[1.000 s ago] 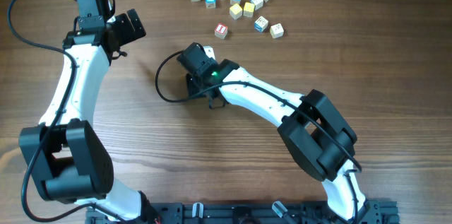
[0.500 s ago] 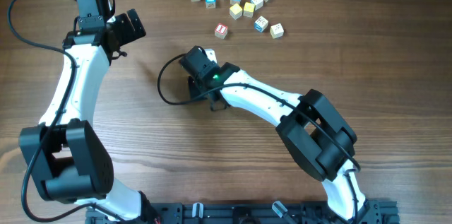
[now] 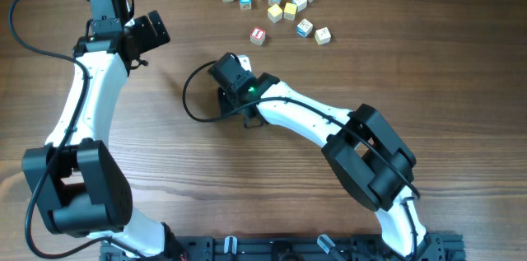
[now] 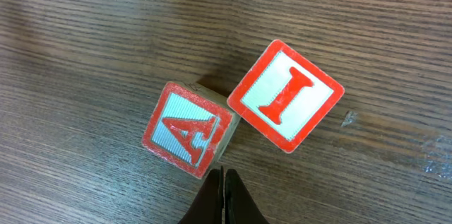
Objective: Form a circle
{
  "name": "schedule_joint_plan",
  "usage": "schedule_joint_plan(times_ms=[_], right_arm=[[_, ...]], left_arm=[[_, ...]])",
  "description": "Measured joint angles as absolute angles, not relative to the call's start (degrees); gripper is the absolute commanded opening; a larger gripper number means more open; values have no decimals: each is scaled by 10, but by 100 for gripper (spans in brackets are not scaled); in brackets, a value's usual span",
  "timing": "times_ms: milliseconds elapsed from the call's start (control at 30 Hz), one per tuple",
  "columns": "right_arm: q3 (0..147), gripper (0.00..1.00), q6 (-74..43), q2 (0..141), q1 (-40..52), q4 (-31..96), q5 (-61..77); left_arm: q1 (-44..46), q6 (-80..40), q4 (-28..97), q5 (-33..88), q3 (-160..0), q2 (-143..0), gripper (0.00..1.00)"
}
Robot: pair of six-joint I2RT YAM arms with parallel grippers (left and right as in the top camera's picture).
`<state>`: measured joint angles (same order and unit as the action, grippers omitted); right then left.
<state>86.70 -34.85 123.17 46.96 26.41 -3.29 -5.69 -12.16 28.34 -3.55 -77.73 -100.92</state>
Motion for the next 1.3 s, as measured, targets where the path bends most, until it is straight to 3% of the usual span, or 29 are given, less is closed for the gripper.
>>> schedule_joint_plan(times_ms=[833, 1167, 1200, 1233, 1300], right_arm=[[867, 4, -349, 1232, 470, 248, -32], [868, 4, -317, 1166, 443, 343, -33], [870, 7, -309, 1142, 429, 344, -33], [880, 40, -294, 1105, 403, 343, -33], [890, 66, -272, 1081, 366, 343, -33]], left_arm=[[-57, -122, 283, -36, -777, -1009, 100], [-57, -122, 283, -36, -777, -1009, 100], [-57, -122, 283, -36, -777, -1009, 100], [-57, -122, 284, -36, -777, -1009, 100], [-57, -122, 283, -36, -777, -1009, 100]])
